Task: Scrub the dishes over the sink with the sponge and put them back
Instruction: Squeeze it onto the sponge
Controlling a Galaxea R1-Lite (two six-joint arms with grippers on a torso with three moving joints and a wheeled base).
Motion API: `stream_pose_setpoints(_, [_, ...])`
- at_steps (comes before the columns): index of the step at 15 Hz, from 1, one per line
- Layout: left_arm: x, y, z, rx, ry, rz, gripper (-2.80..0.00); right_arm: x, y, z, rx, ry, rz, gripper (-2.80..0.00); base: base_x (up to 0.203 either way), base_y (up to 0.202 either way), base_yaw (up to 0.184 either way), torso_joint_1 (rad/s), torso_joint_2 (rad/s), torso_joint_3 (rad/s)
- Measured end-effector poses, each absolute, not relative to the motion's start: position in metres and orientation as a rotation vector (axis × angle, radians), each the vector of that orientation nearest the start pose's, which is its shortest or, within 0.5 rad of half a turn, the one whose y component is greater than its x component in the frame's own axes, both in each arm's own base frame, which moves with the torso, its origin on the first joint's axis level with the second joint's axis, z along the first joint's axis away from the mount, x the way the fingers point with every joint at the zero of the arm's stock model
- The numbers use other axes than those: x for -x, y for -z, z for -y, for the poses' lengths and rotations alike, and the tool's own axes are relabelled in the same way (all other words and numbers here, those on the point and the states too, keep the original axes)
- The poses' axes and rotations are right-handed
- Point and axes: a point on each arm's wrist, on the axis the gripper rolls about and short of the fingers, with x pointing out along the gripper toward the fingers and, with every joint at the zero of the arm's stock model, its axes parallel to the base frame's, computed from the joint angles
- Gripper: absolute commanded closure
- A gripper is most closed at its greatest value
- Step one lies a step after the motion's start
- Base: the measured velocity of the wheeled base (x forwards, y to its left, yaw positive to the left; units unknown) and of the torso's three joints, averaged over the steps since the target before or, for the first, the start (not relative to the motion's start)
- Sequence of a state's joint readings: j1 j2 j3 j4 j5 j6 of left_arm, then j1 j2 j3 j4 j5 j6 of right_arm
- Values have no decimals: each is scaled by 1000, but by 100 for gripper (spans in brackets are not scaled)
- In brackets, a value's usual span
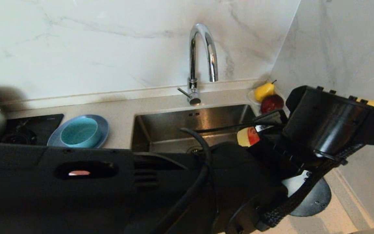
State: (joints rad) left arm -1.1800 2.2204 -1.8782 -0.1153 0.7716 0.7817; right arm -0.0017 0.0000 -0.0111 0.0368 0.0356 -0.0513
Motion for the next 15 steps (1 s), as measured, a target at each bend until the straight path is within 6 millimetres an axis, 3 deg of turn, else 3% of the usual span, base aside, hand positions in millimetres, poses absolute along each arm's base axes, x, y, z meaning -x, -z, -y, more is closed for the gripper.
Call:
stream_pose_setpoints(7, [-196,-184,435,-1127,381,-73,0,24,-75,-1,51,-35,-24,0,0,0,0,0,0,0])
stream_pose_setpoints(15, [-202,-146,446,-1256,353,-144,0,24,-75,-1,51,-35,-25,0,0,0,0,0,0,0])
